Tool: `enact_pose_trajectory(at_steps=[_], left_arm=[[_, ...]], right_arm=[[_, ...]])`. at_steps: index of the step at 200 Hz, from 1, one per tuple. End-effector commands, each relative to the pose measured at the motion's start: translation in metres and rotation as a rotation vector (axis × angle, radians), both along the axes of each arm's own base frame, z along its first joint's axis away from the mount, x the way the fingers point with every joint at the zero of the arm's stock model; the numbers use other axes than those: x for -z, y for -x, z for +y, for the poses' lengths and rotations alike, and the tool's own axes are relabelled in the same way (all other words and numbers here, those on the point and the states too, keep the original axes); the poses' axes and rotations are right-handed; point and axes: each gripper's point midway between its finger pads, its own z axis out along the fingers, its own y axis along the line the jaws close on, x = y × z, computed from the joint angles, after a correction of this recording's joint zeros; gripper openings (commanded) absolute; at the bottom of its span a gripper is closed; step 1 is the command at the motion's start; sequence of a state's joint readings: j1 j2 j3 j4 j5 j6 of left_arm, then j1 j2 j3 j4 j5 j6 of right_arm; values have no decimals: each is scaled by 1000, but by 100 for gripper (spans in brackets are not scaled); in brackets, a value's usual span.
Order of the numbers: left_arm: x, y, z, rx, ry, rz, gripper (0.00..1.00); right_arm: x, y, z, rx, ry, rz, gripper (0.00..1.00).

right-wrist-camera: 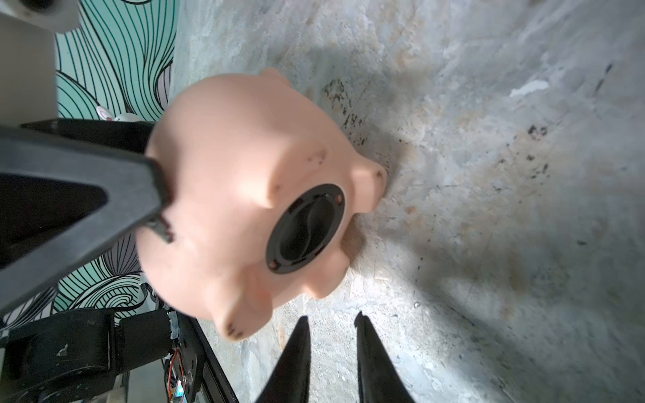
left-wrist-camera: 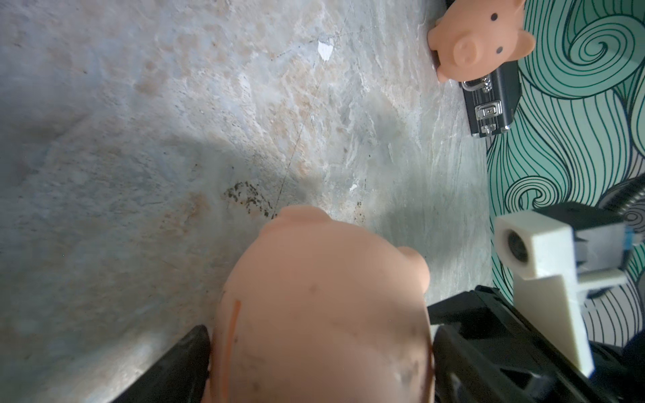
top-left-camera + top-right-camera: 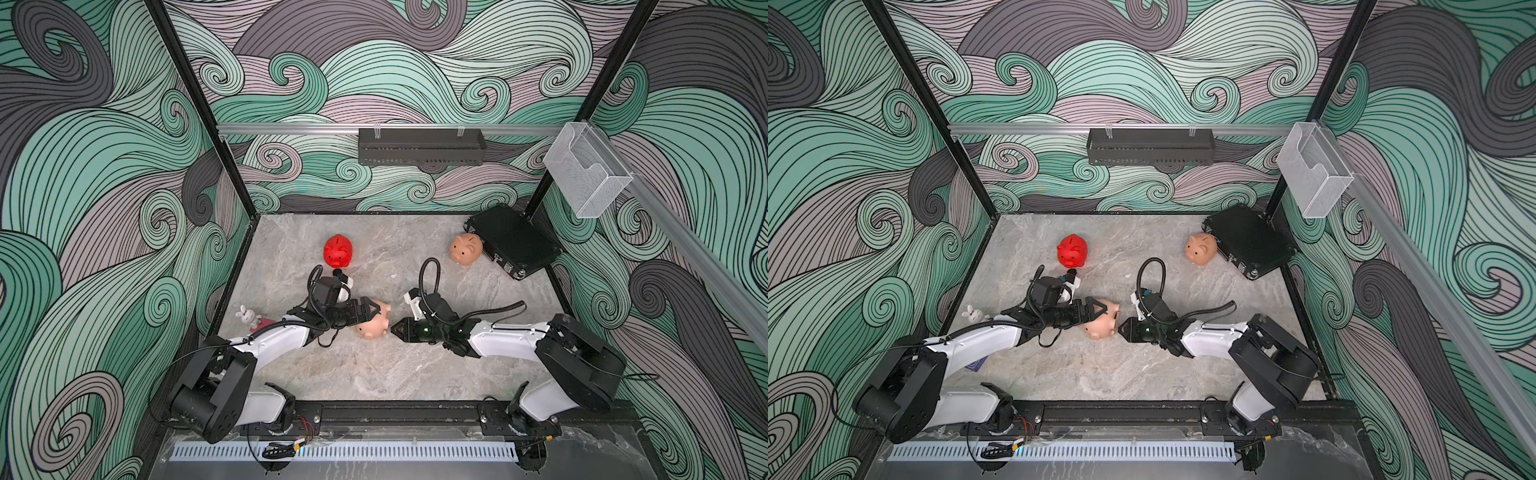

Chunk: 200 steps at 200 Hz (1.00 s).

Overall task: Open piggy banks
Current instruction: Adjust the piggy bank at the center of the board.

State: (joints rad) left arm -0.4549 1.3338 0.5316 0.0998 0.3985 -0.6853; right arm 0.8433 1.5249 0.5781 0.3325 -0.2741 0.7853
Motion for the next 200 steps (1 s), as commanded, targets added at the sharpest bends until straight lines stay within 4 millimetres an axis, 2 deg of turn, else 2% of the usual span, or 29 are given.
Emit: enact_pose_trajectory(at_steps=[1, 71, 98, 135, 200], left_arm=[[49, 32, 17, -24, -92, 183, 91], [57, 38, 30, -58, -110, 201, 88], [56, 38, 34, -67, -109, 204, 93], [56, 38, 41, -79, -114, 212, 93], [50, 39, 47, -89, -96, 212, 92]], right_arm=[[-6, -6, -5, 22, 1, -52, 21], [-8, -13, -7, 58, -166, 40, 23], [-5, -14, -5, 59, -177, 50, 24], [-10, -18, 2, 55, -211, 50, 30], [-5, -20, 2, 48, -194, 59, 30]])
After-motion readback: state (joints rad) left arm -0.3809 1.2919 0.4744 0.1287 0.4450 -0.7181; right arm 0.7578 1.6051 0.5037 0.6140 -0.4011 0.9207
